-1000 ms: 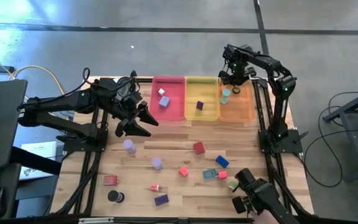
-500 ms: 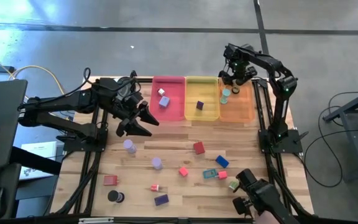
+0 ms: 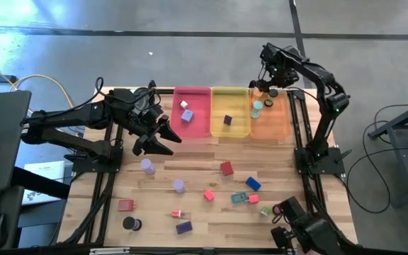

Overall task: Pick & Place Office items
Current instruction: Put the blue digital clock into the yellow bin

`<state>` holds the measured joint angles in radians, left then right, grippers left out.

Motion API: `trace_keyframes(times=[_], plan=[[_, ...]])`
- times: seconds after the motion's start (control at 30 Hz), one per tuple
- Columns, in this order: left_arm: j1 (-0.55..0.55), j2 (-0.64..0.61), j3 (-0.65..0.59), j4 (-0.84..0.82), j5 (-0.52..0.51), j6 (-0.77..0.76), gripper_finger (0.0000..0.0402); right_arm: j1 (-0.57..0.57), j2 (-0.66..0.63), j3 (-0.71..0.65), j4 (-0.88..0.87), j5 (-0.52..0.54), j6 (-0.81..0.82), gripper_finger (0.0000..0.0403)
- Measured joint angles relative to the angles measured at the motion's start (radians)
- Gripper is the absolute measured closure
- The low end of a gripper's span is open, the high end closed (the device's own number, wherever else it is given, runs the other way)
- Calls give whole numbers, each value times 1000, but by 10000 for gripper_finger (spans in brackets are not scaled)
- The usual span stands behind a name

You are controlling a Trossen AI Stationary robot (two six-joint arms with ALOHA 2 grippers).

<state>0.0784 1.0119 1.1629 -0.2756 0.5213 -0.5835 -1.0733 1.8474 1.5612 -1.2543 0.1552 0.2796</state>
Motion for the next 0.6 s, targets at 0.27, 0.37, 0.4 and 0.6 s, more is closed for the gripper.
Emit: trace_keyframes(times=[0.27,0.37,0.4,0.6], plan=[[-27,0,0,0,3,-25,62,29,-197,0,-2,-87,63,61],[-40,0,0,0,5,-26,62,80,-289,0,2,-119,67,62],[-43,0,0,0,6,-26,62,101,-323,0,2,-127,72,62],[-51,0,0,0,6,-24,62,256,-506,0,4,-131,157,62]])
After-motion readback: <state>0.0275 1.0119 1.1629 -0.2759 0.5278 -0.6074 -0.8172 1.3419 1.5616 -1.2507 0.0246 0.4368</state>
